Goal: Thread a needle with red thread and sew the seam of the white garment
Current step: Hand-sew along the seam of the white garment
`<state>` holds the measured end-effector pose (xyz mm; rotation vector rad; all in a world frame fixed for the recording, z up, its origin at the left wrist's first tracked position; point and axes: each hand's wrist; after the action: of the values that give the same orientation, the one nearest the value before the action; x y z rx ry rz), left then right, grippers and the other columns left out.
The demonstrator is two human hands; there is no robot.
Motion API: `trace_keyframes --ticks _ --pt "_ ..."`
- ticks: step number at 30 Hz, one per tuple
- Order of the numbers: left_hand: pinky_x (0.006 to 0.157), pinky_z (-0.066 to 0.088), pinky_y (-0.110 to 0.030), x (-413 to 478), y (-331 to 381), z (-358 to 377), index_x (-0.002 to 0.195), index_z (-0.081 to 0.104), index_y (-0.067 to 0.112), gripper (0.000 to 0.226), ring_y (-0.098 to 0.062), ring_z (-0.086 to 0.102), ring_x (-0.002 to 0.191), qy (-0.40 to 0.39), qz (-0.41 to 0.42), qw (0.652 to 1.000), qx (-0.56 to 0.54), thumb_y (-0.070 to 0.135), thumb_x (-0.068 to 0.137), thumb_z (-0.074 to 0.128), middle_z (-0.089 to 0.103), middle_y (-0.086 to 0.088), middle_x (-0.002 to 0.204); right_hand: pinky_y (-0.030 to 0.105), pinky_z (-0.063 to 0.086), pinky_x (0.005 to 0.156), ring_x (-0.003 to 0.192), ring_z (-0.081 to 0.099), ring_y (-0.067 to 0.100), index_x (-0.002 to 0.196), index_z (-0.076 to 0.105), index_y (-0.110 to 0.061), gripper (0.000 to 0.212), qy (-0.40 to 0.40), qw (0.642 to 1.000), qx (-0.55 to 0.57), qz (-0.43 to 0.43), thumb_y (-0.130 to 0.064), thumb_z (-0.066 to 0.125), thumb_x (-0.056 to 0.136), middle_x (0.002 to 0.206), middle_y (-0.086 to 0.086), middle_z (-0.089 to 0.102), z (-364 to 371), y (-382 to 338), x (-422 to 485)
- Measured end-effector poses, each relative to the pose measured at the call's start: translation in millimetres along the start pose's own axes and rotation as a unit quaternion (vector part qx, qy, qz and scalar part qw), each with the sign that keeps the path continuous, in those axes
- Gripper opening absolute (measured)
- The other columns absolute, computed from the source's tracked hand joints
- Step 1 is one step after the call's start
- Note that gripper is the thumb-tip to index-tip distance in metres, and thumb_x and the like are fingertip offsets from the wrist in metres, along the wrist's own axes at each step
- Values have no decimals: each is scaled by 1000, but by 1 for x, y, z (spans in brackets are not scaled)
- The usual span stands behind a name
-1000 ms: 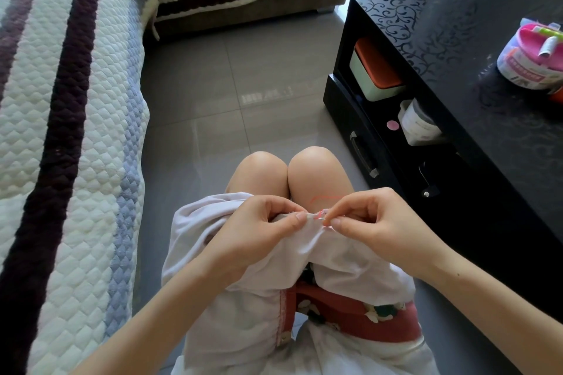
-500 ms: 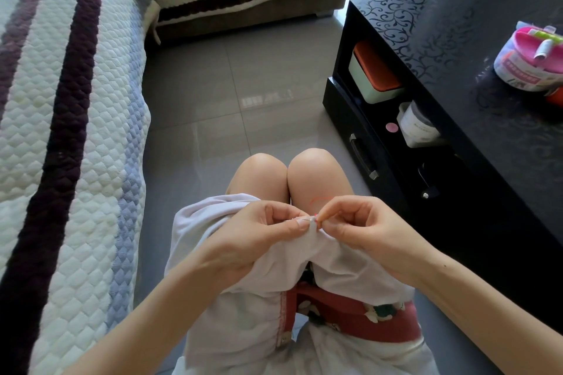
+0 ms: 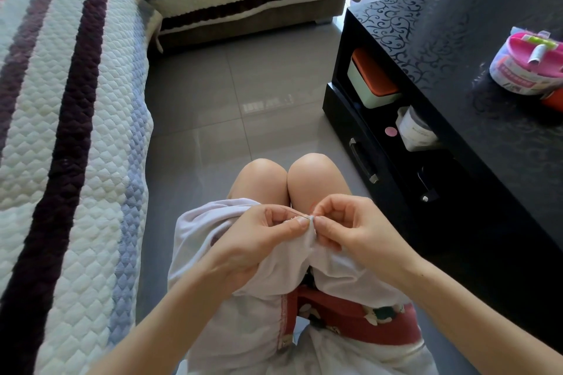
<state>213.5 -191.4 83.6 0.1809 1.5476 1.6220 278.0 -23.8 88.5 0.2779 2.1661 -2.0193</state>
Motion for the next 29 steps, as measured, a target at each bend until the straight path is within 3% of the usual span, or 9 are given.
trace_keyframes --ticks 4,7,10,15,18,21,23,26,29 --pt "75 50 -20 2 0 -1 72 78 24 8 -6 66 81 28 3 999 33 26 78 73 73 2 79 35 55 67 67 67 12 82 69 -15 8 55 992 -107 -49 -22 69 86 71 -2 70 0 7 2" --pt "77 49 -21 3 -1 0 73 76 22 9 -8 64 82 31 6 998 53 29 77 72 72 1 81 34 52 68 80 64 9 84 70 -27 9 150 917 -311 -198 -36 67 83 84 -14 68 -4 9 -2" --pt "69 47 -15 2 1 4 80 75 13 14 -6 62 77 23 17 996 85 26 83 70 71 -1 79 34 49 68 87 60 14 81 72 -22 15 166 857 -381 -306 -34 62 85 93 -9 67 1 8 5" --pt "69 46 -19 -2 5 4 81 73 12 15 -6 60 74 37 19 993 112 21 90 65 70 -2 77 41 38 88 99 52 16 78 70 -17 12 115 832 -391 -377 -16 61 86 99 -3 64 3 12 14" --pt "68 45 -28 -2 -1 7 79 69 9 18 -12 56 72 68 27 981 182 21 91 63 65 -14 75 50 37 94 97 54 22 82 65 -19 13 98 852 -348 -379 -14 55 88 97 -2 60 12 1 8" --pt "71 49 -26 -2 -10 19 75 63 10 14 -6 58 72 119 33 949 289 14 89 62 64 3 73 55 41 87 88 57 30 87 59 -12 10 26 894 -224 -388 -12 50 92 93 0 60 20 -28 4" --pt "70 44 -13 -2 -11 20 71 65 12 19 4 58 71 73 57 957 274 13 90 61 65 14 69 58 48 74 73 61 36 87 55 -3 16 -41 941 -100 -321 -16 50 96 81 8 63 14 -44 5" --pt "79 47 -19 -1 -8 7 78 71 12 18 -2 63 83 8 48 984 174 25 86 62 70 11 79 39 50 53 52 56 24 88 46 -5 14 -108 981 99 -126 -17 50 93 59 6 55 -7 -45 12" --pt "93 48 -22 -1 -4 -2 84 77 15 16 -11 66 102 -13 44 991 130 22 82 63 74 -2 98 19 26 41 45 31 11 85 48 -10 5 -26 993 80 -84 -8 50 89 52 -1 38 -40 -34 34"
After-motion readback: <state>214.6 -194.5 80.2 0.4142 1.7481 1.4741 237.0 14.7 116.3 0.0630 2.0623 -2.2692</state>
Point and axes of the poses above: each hand's wrist, its own x-axis towards the middle knuckle, its own z-axis out of the palm, y = z × x
